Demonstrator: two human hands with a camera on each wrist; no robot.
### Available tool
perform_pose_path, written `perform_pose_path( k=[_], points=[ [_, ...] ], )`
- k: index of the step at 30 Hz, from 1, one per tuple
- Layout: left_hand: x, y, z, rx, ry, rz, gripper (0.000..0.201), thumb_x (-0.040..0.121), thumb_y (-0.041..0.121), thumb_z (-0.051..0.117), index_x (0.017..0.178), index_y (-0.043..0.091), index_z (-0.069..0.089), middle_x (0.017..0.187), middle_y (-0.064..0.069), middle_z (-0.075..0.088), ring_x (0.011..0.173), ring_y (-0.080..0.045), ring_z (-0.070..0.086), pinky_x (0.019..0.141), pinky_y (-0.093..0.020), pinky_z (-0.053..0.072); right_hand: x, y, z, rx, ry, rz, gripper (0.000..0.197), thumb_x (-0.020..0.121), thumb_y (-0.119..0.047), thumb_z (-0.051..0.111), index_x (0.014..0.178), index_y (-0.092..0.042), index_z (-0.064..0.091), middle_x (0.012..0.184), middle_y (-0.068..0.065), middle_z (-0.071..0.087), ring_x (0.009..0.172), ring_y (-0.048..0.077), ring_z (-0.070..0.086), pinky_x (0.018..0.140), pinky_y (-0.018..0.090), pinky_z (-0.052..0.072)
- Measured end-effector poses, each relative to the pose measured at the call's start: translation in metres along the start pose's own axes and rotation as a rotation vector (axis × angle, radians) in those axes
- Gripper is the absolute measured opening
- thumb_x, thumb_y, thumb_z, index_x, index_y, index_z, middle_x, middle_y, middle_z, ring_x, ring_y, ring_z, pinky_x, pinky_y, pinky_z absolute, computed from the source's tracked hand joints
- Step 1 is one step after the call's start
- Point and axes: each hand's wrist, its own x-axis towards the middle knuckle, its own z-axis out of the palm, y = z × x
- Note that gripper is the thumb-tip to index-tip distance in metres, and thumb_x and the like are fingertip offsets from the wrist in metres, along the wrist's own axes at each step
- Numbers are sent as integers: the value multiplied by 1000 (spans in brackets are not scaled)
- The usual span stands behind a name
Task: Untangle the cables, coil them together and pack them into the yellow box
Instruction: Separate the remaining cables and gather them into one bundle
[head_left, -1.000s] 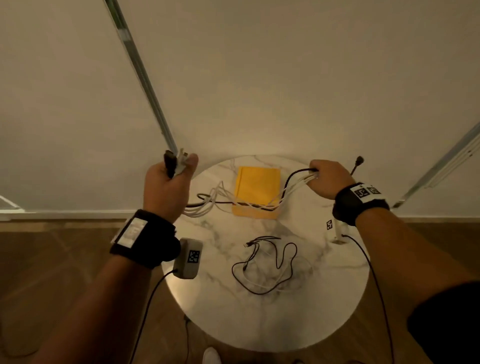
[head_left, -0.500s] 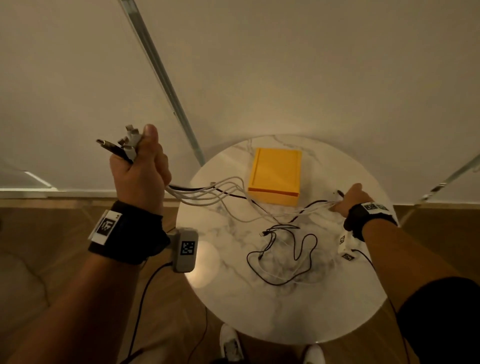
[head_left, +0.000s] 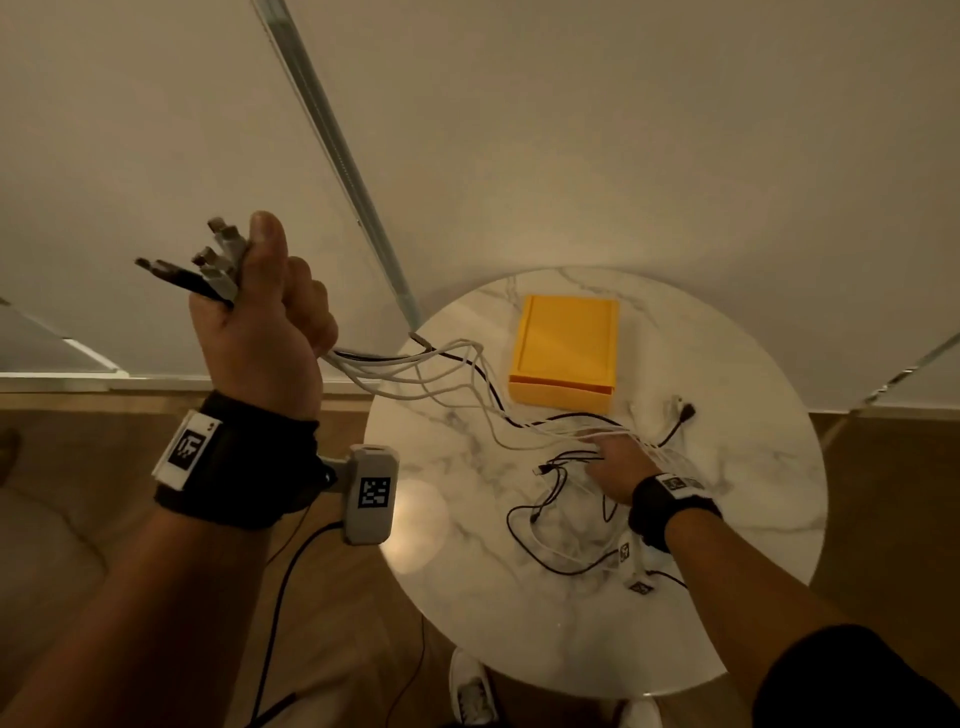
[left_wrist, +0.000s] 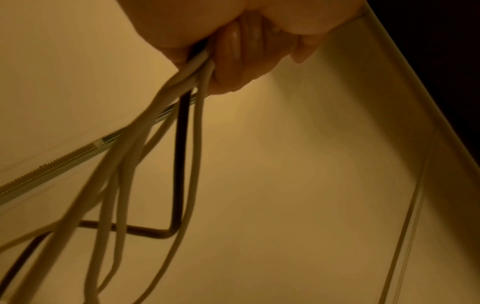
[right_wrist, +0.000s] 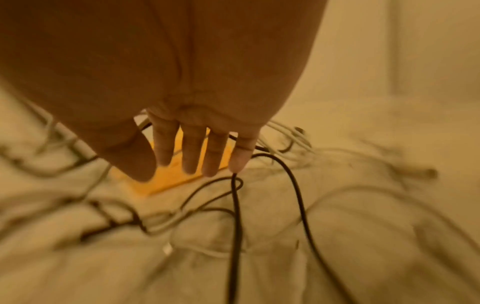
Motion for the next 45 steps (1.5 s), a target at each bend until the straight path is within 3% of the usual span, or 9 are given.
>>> perform_pose_path(
  k=[7, 14, 18, 25, 28, 33, 38, 41, 45],
  points=[
    [3, 5, -6, 9, -2, 16, 43, 104, 36, 54, 64, 28, 40, 52, 3, 24, 44, -16, 16, 45, -29, 14, 5, -12, 21, -687, -36, -140, 24, 93, -34, 54, 112, -30, 68, 120, -2, 68, 112, 22, 62, 95, 36, 51],
    [4, -2, -4, -5, 41, 6, 43, 102, 36, 56, 60, 30, 47, 52, 5, 25, 47, -18, 14, 43, -28, 15, -7, -17, -4, -609, -221, -32, 32, 100, -28, 52, 125, -12, 64, 127, 7, 66, 110, 26, 64, 94, 33, 50],
    [3, 0, 4, 37, 46, 23, 51, 105, 33, 54, 54, 31, 52, 47, 12, 33, 41, -11, 22, 41, -27, 19, -36, -43, -42, -384, -389, -30, 27, 99, -37, 56, 101, -20, 76, 90, -1, 71, 76, 16, 61, 73, 30, 50],
    [4, 0, 0, 123, 66, 84, 47, 95, 52, 61, 55, 29, 55, 50, 2, 40, 42, -14, 35, 45, -31, 28, -106, -83, -136, 41, -231, -295, 32, 92, -46, 68, 73, -22, 58, 66, -14, 57, 66, 5, 59, 72, 25, 41],
    [5, -5, -1, 239, 33, 94, 59, 88, 69, 61, 59, 19, 50, 57, -19, 37, 51, -26, 34, 47, -46, 31, -127, -98, -163, -314, 33, -387, 38, 97, -60, 49, 77, -29, 61, 77, -13, 58, 83, 7, 50, 88, 37, 32],
    [-9, -18, 11, 387, -231, -21, 54, 99, 52, 60, 56, 20, 58, 45, 9, 41, 43, -12, 37, 51, -30, 30, -151, -142, -179, 186, 81, -623, 35, 105, -33, 49, 85, -10, 65, 82, 6, 66, 78, 25, 63, 77, 41, 51],
    [-42, -23, 39, 567, -596, -59, 33, 100, 49, 57, 92, 28, 82, 60, 26, 65, 60, 0, 59, 61, -17, 40, -165, -187, -188, 202, 310, -766, 27, 104, -27, 54, 89, -17, 74, 90, 9, 60, 77, 11, 57, 75, 23, 42],
    [-56, -27, 51, 532, -714, -71, 30, 95, 61, 58, 114, 45, 75, 83, 15, 73, 72, -10, 63, 71, -34, 52, -181, -207, -195, 369, 345, -864, 26, 104, -15, 53, 94, -3, 75, 92, 1, 68, 84, 0, 63, 81, 14, 43],
    [-72, -26, 65, 384, -797, -18, 19, 100, 32, 63, 105, 20, 78, 87, 11, 72, 80, -8, 64, 77, -20, 48, -193, -216, -201, 544, 322, -909, 23, 104, -10, 51, 99, -11, 73, 86, -14, 72, 73, -3, 58, 75, 16, 43]
  ],
)
